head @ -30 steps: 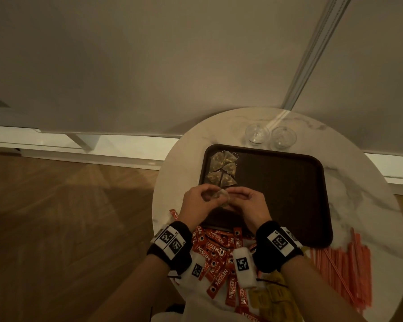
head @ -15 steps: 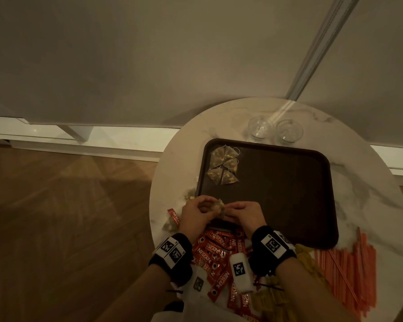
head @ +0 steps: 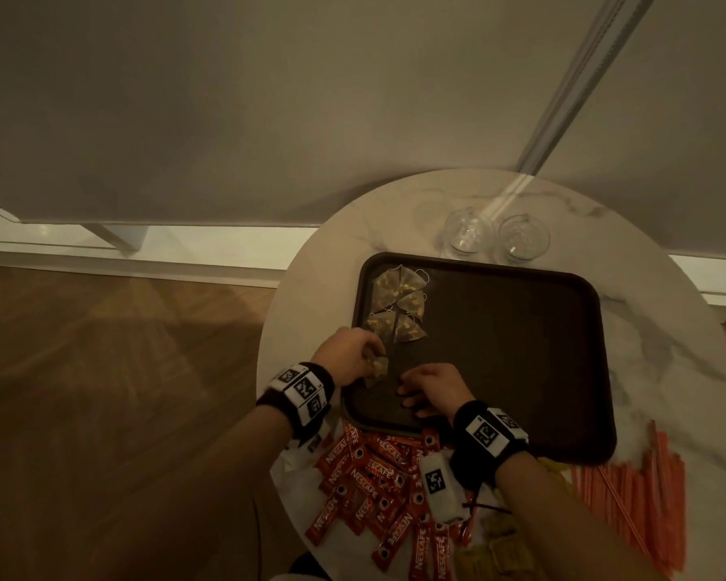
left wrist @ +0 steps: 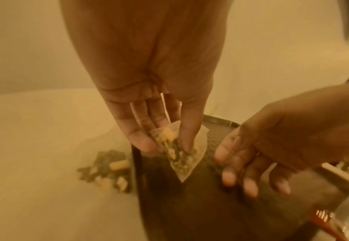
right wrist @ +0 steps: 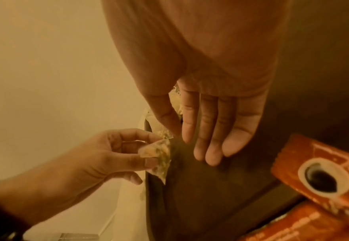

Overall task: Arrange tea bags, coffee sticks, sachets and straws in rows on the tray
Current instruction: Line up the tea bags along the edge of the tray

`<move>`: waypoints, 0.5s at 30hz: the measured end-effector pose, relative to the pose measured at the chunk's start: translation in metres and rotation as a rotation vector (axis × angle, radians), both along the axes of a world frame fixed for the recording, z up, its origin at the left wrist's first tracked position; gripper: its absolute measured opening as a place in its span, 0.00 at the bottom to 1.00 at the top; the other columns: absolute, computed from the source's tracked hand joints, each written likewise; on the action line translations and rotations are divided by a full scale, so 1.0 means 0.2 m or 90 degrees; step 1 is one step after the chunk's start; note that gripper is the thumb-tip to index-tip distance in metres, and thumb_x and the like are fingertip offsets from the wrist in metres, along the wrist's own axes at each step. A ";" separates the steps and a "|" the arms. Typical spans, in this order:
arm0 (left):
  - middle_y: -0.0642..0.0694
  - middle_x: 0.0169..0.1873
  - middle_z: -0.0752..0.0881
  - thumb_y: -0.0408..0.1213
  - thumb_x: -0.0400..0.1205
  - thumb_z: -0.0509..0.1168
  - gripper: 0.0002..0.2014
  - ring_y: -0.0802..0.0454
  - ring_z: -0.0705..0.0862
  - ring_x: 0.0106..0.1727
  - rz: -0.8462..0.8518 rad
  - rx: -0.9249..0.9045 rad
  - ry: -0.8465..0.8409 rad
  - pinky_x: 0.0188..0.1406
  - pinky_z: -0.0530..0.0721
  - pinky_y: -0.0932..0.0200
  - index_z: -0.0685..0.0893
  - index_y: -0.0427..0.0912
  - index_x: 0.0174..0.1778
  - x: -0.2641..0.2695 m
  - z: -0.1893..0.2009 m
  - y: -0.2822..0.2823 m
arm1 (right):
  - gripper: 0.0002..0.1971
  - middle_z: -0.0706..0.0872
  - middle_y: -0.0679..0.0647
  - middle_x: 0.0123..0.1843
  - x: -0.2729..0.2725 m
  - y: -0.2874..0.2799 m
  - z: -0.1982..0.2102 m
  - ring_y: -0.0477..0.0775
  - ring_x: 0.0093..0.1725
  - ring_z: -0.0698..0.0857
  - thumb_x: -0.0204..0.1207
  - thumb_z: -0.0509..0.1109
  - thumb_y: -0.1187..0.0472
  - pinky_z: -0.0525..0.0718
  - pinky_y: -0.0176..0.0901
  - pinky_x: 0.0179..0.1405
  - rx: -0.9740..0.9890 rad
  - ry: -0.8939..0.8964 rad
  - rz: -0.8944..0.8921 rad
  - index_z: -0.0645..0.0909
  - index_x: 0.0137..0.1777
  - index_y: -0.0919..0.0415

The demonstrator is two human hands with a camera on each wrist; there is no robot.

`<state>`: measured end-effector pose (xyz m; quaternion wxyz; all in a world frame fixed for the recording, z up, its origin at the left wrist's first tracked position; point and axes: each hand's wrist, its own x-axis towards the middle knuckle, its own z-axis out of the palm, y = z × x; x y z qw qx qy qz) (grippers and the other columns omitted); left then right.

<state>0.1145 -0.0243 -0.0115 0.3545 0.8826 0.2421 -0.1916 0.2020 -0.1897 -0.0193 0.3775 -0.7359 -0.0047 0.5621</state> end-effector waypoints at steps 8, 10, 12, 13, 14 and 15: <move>0.50 0.59 0.85 0.35 0.78 0.72 0.16 0.53 0.82 0.60 -0.047 0.085 -0.137 0.60 0.80 0.56 0.85 0.47 0.62 -0.05 0.04 0.14 | 0.06 0.91 0.55 0.44 0.03 0.07 -0.05 0.49 0.35 0.86 0.84 0.63 0.62 0.80 0.37 0.28 -0.034 -0.070 0.118 0.81 0.52 0.56; 0.51 0.58 0.84 0.40 0.79 0.70 0.14 0.53 0.80 0.60 -0.062 0.144 -0.117 0.54 0.78 0.58 0.85 0.50 0.62 -0.06 0.02 0.14 | 0.05 0.90 0.57 0.44 0.03 0.09 -0.06 0.48 0.32 0.85 0.83 0.64 0.62 0.78 0.33 0.23 -0.031 -0.102 0.120 0.81 0.53 0.57; 0.52 0.58 0.82 0.44 0.80 0.69 0.15 0.53 0.77 0.60 -0.095 0.204 -0.092 0.53 0.74 0.59 0.83 0.51 0.63 -0.05 -0.01 0.12 | 0.06 0.90 0.60 0.45 0.04 0.11 -0.07 0.47 0.30 0.84 0.82 0.66 0.65 0.75 0.30 0.20 -0.019 -0.138 0.116 0.81 0.56 0.60; 0.52 0.59 0.81 0.45 0.81 0.68 0.15 0.52 0.76 0.62 -0.113 0.226 -0.084 0.56 0.73 0.58 0.82 0.51 0.64 -0.04 -0.03 0.11 | 0.08 0.90 0.60 0.46 0.03 0.12 -0.07 0.47 0.30 0.84 0.81 0.66 0.65 0.76 0.29 0.21 -0.012 -0.162 0.119 0.81 0.58 0.61; 0.51 0.60 0.81 0.45 0.81 0.67 0.16 0.51 0.75 0.63 -0.129 0.244 -0.076 0.59 0.72 0.55 0.82 0.51 0.64 -0.03 -0.04 0.10 | 0.09 0.90 0.61 0.45 0.03 0.13 -0.08 0.47 0.30 0.84 0.80 0.67 0.66 0.79 0.30 0.24 -0.005 -0.187 0.127 0.80 0.60 0.60; 0.51 0.60 0.80 0.45 0.81 0.66 0.16 0.50 0.74 0.64 -0.142 0.261 -0.067 0.61 0.71 0.53 0.82 0.51 0.65 -0.02 -0.06 0.09 | 0.11 0.91 0.60 0.45 0.03 0.13 -0.09 0.47 0.30 0.85 0.79 0.68 0.66 0.81 0.32 0.28 0.001 -0.207 0.139 0.80 0.61 0.59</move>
